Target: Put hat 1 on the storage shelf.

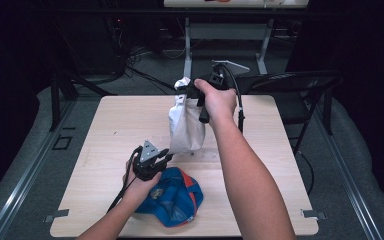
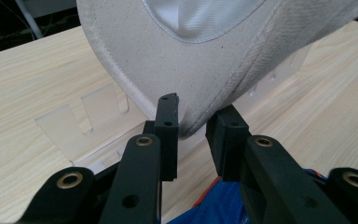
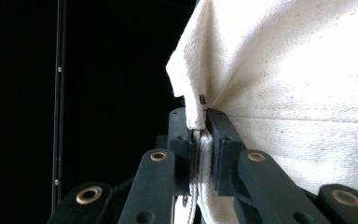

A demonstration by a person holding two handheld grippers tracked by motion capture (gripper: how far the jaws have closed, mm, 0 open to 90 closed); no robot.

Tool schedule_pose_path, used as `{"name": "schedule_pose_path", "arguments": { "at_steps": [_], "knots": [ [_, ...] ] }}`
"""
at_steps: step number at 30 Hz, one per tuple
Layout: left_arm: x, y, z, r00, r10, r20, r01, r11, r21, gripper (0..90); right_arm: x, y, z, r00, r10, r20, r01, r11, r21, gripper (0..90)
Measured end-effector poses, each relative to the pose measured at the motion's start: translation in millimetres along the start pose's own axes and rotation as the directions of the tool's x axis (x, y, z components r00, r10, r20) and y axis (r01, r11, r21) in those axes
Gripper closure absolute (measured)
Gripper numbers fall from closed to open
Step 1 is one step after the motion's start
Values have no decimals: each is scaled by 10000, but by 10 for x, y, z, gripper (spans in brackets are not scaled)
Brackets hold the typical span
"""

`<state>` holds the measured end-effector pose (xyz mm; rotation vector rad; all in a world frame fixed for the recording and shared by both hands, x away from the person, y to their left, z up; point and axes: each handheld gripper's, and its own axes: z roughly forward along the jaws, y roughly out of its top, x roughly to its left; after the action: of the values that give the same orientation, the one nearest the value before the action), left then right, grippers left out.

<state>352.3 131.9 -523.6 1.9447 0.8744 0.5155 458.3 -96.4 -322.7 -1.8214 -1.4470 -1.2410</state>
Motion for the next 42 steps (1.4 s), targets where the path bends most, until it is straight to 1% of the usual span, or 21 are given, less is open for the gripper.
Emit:
{"name": "schedule_pose_path", "arguments": {
  "at_steps": [4,7,11,14,15,18,19,20,21,25,29,31,32,34,36,37,38,39,40,41,42],
  "knots": [
    [27,2,2,9999,-130,47,130,9999,-32,760,-10,3,31,10000,-21,23,21,10000,41,809],
    [43,-5,-8,9996,-273,14,273,9996,10,769,-30,5,60,10000,3,57,-3,10000,72,809],
    [24,-18,-15,9992,-390,-110,391,9992,111,779,-61,3,107,10000,-34,42,33,9998,175,808],
    [13,-37,-7,9981,-577,-211,577,9983,18,782,-79,-5,135,10000,-27,60,26,9998,192,806],
    [12,-44,-4,9977,-639,-246,638,9980,-49,786,-90,-10,150,9999,-71,146,67,9995,296,805],
    [26,-64,-19,9968,-769,-237,768,9970,-34,793,-93,-11,154,9998,-115,183,109,9993,357,805],
    [41,-87,-18,9952,-948,-241,946,9955,-99,799,-96,-14,155,9996,-164,226,155,9991,396,804],
    [41,-87,-18,9952,-948,-241,946,9955,-99,803,-96,-14,155,9996,-164,226,155,9991,396,804],
    [47,-100,-11,9941,-1050,-267,1047,9944,-125,803,-95,-16,157,9995,-196,265,185,9989,422,803],
    [76,-118,-26,9940,-1067,-260,1068,9943,50,816,-88,-30,183,9993,-250,286,234,9983,538,800],
    [98,-157,-23,9914,-1294,-212,1295,9916,42,830,-86,-45,234,9987,-363,345,338,9968,724,794],
    [138,-196,-30,9849,-1734,28,1734,9849,8,834,-80,-56,264,9983,-409,414,374,9959,825,786],
    [152,-210,-28,9825,-1860,69,1860,9825,-55,833,-76,-64,276,9981,-433,441,391,9952,901,784],
    [167,-226,-27,9821,-1880,114,1880,9821,-81,838,-60,-81,301,9957,-611,692,537,9930,1048,792],
    [151,-232,-21,9861,-1659,63,1658,9860,160,841,-59,-85,308,9946,-683,777,594,9920,1110,805],
    [145,-242,-8,9866,-1631,34,1630,9866,59,843,-59,-88,319,9931,-744,902,640,9914,1138,811],
    [145,-249,-2,9870,-1608,29,1608,9869,141,844,-63,-88,324,9925,-777,943,665,9910,1160,814],
    [143,-252,3,9867,-1623,22,1623,9866,162,846,-71,-88,335,9904,-848,1087,709,9895,1263,816],
    [148,-253,6,9893,-1456,18,1454,9886,383,846,-71,-88,335,9904,-848,1087,709,9895,1263,816],
    [140,-265,23,9900,-1407,-34,1407,9891,445,847,-75,-88,340,9896,-876,1141,728,9891,1281,816],
    [139,-275,34,9919,-1265,-66,1267,9902,587,847,-83,-87,345,9880,-927,1237,769,9890,1266,816]
  ]
}}
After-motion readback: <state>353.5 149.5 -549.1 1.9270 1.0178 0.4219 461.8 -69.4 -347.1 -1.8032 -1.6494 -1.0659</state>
